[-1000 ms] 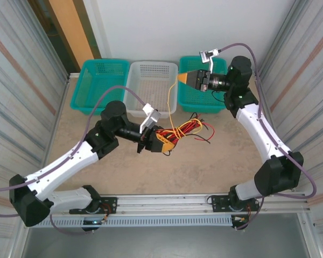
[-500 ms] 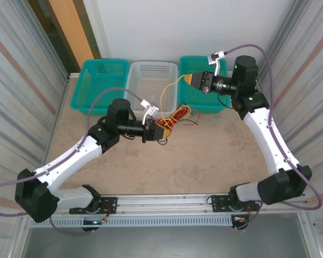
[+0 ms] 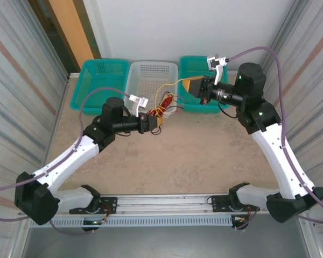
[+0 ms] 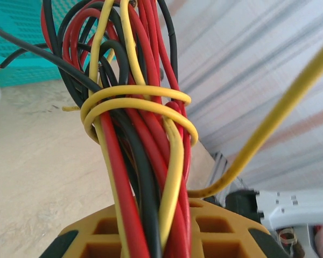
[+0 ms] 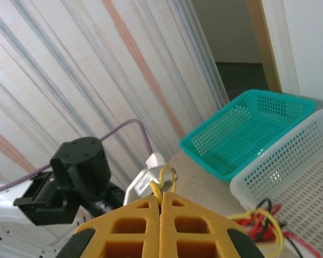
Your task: Untangle the cables
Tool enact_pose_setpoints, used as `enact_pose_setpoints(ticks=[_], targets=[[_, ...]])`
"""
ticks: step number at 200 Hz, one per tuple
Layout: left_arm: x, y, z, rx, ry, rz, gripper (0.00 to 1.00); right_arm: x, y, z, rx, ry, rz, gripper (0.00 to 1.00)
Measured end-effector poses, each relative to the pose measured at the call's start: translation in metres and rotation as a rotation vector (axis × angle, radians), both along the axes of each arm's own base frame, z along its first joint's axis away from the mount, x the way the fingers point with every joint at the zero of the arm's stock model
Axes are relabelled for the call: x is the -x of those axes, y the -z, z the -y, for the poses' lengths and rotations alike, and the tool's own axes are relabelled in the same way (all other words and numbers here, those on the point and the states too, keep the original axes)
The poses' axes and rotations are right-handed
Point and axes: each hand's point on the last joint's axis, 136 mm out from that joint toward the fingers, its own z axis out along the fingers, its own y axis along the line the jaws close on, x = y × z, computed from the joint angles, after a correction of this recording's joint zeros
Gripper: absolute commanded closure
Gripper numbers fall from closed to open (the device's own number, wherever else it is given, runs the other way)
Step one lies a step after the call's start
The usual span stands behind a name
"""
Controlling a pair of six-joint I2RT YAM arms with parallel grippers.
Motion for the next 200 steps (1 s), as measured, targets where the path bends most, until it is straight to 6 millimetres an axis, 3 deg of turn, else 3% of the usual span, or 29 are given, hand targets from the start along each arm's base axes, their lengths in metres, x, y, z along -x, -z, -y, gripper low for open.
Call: enact_pose_setpoints(ticks=[48, 110, 200], targets=[[-0.027, -0.011, -0.036, 0.136, -0.153, -0.030, 1.00, 0.013, 0.007, 0.007, 0.018, 0.030, 0.005, 1.00], [-0.032, -0.054, -0.050, 0.306, -0.195, 0.034, 1.00, 0.030, 0.023, 0.020, 0.021, 0.069, 0.006, 1.00], [-0.036, -0.096, -0.088, 0.476, -0.266, 0.112, 1.00, 0.044, 0.055, 0.044, 0.013, 0.132, -0.043, 1.00]])
